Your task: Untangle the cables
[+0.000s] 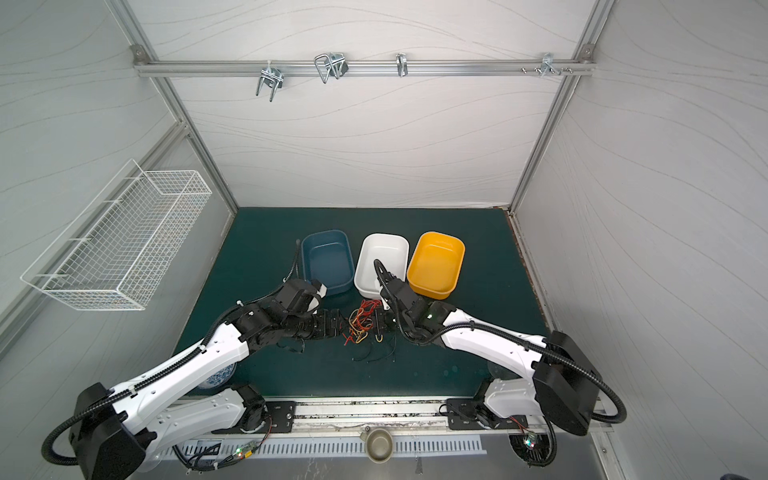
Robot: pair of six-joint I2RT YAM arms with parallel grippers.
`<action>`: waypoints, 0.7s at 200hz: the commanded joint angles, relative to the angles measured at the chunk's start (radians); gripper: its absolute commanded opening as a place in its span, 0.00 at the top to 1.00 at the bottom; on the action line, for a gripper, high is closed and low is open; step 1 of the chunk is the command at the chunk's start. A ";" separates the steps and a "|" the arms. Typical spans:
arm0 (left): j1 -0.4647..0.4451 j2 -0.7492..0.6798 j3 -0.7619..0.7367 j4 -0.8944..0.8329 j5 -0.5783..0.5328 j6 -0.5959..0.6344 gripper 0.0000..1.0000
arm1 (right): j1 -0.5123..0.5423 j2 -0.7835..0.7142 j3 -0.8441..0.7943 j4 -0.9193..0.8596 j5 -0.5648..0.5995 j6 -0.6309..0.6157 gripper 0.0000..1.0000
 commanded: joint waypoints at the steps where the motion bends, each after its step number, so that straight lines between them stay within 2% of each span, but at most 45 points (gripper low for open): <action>1: -0.005 -0.011 -0.031 0.143 0.047 -0.098 0.07 | 0.010 -0.035 0.043 -0.014 -0.062 -0.030 1.00; 84: -0.016 0.031 -0.181 0.419 0.114 -0.196 0.07 | 0.023 -0.070 0.090 0.001 -0.179 -0.051 1.00; 114: -0.015 0.052 -0.223 0.486 0.116 -0.216 0.07 | 0.044 -0.070 0.114 -0.013 -0.185 -0.064 1.00; 140: -0.016 0.072 -0.228 0.499 0.117 -0.218 0.13 | 0.046 -0.081 0.120 -0.017 -0.180 -0.065 1.00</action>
